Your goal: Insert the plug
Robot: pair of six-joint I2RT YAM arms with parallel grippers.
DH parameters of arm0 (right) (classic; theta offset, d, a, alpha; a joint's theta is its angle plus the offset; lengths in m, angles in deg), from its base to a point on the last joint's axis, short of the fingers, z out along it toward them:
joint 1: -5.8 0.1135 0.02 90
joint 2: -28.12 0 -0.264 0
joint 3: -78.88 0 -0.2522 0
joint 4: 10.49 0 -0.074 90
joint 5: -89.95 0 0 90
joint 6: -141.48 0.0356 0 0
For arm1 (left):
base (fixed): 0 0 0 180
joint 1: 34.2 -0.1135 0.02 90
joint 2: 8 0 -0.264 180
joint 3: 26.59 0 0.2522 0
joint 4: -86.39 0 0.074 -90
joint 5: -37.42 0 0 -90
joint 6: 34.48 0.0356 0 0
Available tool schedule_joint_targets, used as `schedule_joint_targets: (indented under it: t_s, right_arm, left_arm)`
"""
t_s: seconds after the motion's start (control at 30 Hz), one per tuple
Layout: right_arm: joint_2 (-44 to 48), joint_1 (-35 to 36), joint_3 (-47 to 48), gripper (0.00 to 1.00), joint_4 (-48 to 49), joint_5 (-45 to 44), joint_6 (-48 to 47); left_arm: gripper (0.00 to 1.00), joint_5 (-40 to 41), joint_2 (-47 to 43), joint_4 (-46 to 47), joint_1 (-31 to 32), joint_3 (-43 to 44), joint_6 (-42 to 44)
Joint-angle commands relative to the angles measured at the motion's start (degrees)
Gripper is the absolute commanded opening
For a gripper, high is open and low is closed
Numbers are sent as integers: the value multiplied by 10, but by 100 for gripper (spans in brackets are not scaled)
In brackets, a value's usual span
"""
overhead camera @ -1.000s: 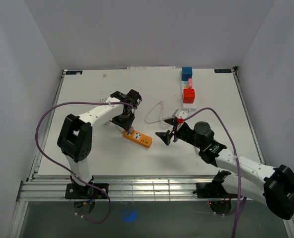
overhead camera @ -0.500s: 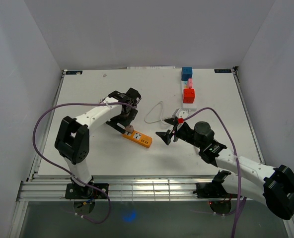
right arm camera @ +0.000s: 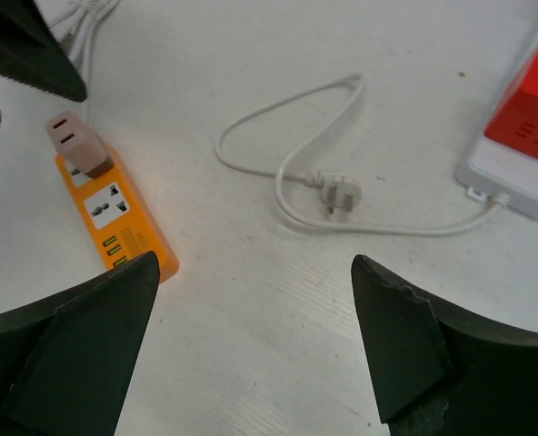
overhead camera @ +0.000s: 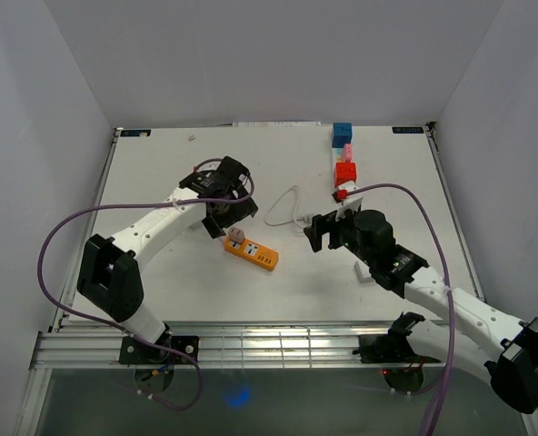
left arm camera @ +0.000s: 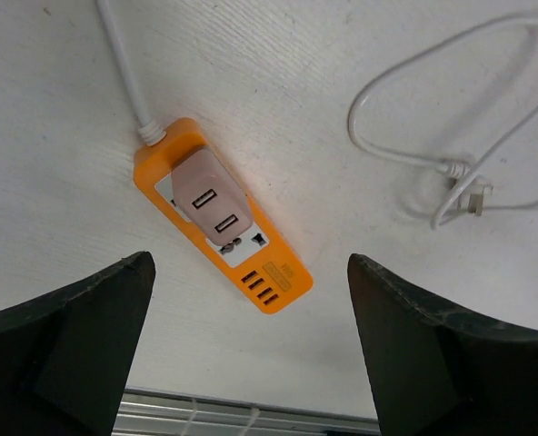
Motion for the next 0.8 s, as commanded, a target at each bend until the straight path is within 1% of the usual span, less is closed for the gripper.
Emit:
schedule_joint_targets:
  t_s: [0.0,0.07,0.1,0.13,0.17,0.2,0.23,0.33,0.4,0.43,0.47,0.57,0.7,0.77]
  right_arm:
    - [31,-1,37,90,-154,-127,75]
    - [42,-3,37,89,-195,-177,128]
    - [51,-6,38,89,-234,-188,147]
    - [54,-11,40,89,-254,-202,188]
    - [56,-14,46,89,-276,-219,205]
    - [56,-16,49,89,-308,-223,217]
    - [54,-20,52,89,-322,-226,227]
    - [44,-24,60,89,-370,-240,241]
    - [37,-32,62,89,-405,-242,252]
    - [37,-35,59,89,-412,-237,257]
    - [43,-39,52,89,-414,-231,259]
    - [59,-64,27,90,-424,-205,277]
    - [66,-82,7,92,-434,-206,288]
    - [50,-88,4,92,-432,-203,293]
  left_arm:
    - [98,-43,-31,35,-2,-15,144]
    - [98,-64,-58,66,-2,-32,174]
    - [98,-77,-70,79,-2,-54,205]
    - [98,-109,-82,105,-2,-65,219]
    - [98,-125,-105,115,-2,-74,231]
    - [98,-136,-116,125,-2,-82,239]
    - [98,-168,-125,139,-2,-95,248]
    - [98,-201,-157,160,-1,-114,276]
    - [98,-247,-176,172,-1,-123,294]
    - [98,-266,-182,189,-1,-134,308]
    - [98,-308,-186,197,-1,-139,317]
    - [98,-367,-190,215,-1,-148,333]
    - [98,-393,-191,225,-1,-154,341]
    - [98,-398,-195,227,-1,-159,346]
